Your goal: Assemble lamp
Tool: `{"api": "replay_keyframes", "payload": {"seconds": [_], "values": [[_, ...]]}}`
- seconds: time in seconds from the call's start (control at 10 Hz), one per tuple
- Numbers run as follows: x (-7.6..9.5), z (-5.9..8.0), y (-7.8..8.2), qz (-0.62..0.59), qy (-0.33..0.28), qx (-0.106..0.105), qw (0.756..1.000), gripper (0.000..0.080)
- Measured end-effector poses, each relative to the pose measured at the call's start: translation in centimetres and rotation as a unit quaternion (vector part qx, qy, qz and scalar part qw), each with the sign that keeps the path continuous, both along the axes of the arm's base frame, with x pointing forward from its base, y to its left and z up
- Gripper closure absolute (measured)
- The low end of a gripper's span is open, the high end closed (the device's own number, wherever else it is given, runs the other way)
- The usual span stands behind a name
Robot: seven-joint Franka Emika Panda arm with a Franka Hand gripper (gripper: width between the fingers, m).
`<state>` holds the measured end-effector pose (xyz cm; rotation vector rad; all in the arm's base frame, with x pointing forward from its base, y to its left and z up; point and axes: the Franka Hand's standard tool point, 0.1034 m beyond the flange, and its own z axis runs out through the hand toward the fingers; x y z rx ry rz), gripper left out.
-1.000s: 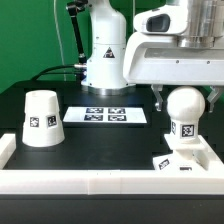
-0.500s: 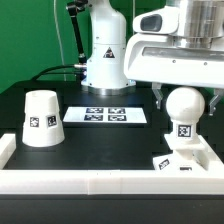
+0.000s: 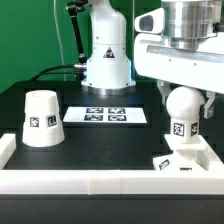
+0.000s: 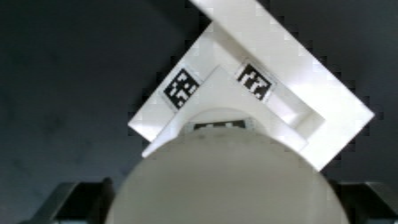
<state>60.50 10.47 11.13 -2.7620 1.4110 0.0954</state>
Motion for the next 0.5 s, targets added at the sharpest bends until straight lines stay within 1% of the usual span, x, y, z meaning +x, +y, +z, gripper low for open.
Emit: {"api": "replay_keyframes", "payload": {"seconds": [0.1,0.4,0.5], "values": [[-0.02,-0.04,0.11,-0.046,0.003,0.002,0.999,0.022],[-0.05,-0.05,0.49,-0.126,0.008,0.004,0.992,0.0219],[-0.07,-0.06,0.64,-0.157,0.011,0.004,0.988,0.0127]]}}
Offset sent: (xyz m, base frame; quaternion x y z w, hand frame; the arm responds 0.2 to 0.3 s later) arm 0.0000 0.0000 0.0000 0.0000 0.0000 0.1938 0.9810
